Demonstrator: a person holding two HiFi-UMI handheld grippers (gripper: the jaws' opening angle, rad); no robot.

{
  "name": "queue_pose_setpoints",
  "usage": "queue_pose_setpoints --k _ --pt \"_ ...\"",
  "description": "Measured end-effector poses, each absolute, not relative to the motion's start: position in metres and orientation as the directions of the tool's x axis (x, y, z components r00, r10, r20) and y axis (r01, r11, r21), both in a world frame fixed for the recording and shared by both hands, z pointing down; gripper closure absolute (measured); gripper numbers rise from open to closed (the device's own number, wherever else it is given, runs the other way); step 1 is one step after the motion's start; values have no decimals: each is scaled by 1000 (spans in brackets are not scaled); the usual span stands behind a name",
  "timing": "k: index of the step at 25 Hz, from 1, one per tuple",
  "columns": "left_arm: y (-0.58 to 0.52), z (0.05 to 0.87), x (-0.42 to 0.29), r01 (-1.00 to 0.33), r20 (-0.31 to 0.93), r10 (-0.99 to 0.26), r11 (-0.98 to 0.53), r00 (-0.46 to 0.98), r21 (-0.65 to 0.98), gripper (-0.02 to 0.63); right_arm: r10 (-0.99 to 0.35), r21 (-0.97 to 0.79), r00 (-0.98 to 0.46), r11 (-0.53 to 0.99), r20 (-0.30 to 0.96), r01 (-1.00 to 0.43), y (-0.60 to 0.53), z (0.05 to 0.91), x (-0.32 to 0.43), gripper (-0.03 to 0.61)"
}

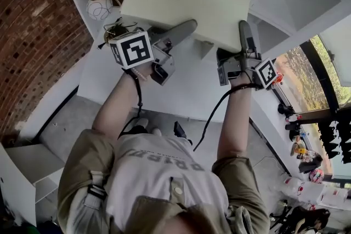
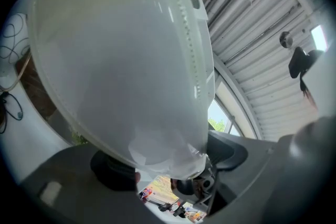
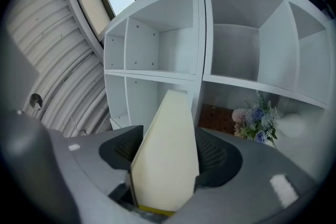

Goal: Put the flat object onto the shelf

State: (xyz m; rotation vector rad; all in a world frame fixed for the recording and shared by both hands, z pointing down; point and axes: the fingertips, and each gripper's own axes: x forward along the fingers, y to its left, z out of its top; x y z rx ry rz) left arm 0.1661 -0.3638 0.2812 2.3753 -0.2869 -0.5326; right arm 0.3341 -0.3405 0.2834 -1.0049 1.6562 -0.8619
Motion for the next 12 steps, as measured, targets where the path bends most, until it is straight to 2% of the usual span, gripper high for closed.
queue_pose_setpoints --k 10,12 --pt "-398 274 169 -11 -309 -353 -674 883 738 212 -943 -916 -139 329 -304 -230 -366 278 338 262" --pt "-402 272 170 9 -328 -366 -655 871 756 218 -942 -907 -130 335 -311 -254 -368 272 340 242"
